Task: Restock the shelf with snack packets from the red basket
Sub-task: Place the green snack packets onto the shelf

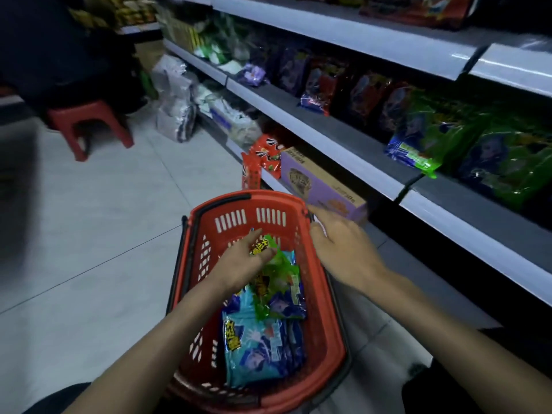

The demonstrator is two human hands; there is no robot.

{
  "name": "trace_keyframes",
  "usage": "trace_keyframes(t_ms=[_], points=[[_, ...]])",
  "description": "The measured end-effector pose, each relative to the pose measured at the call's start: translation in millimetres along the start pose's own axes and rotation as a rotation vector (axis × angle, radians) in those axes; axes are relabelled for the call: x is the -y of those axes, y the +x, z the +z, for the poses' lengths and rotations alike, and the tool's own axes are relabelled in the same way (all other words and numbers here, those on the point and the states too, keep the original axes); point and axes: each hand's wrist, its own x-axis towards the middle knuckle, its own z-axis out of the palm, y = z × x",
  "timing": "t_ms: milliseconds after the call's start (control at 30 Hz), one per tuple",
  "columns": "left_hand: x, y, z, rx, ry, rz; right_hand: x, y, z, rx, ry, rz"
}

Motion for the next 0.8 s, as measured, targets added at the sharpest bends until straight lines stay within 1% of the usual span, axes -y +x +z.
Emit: trace_keyframes(t_ms=[100, 200, 267, 367, 433, 533, 667, 800], points=[[20, -3, 8, -0.002, 0.229, -0.016, 1, -24, 3, 0.027, 0.053, 0.03], [34, -2, 22, -0.03, 0.289, -0.128, 0, -45, 3, 0.061, 0.093, 0.094], [39, -2, 31, -0.089, 0.384, -0.214, 2, -50, 7, 0.125, 0.149, 0.124], [41, -5, 37, -0.113, 0.478, -0.259, 6, -55, 18, 0.272, 0.261, 0.178], [42, -5, 40, -0.084, 0.458, -0.297, 7, -59, 26, 0.338, 0.316, 0.2], [44, -2, 45, -0.056, 0.336, -0.35, 7, -63, 32, 0.412, 0.319, 0.196], [51, 7, 55, 0.005, 0.121, -0.398, 3, -60, 31, 0.41, 0.383, 0.21], [58, 12, 60, -0.012, 0.013, -0.43, -7, -53, 33, 0.363, 0.431, 0.262]])
